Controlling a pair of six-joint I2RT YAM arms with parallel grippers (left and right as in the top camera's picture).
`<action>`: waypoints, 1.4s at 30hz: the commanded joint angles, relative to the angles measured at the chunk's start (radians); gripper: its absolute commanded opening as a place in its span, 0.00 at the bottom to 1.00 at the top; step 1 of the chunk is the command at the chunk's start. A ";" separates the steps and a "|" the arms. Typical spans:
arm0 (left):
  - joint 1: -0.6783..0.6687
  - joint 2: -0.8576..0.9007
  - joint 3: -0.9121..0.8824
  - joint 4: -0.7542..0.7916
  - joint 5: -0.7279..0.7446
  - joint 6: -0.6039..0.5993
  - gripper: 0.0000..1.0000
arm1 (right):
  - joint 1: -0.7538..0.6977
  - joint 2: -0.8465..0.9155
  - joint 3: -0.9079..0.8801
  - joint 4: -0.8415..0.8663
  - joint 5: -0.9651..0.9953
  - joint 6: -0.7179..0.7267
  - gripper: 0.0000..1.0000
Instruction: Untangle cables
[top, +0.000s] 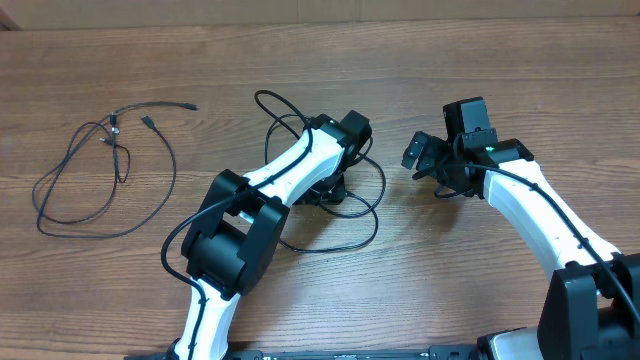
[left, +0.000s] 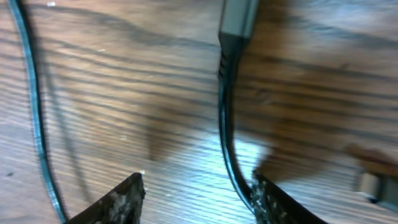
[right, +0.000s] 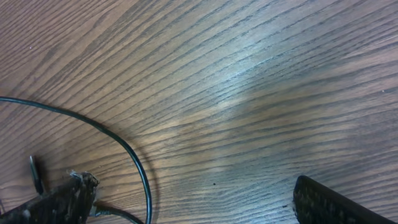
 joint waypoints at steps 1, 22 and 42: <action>0.005 0.015 -0.055 -0.006 -0.047 -0.010 0.59 | 0.003 -0.005 0.001 0.006 0.010 -0.005 1.00; 0.006 0.015 -0.069 -0.028 -0.047 -0.005 0.56 | 0.003 -0.005 0.001 0.006 0.010 -0.005 1.00; 0.006 0.015 -0.069 -0.027 -0.039 -0.006 0.33 | 0.003 -0.005 0.001 0.006 0.010 -0.005 1.00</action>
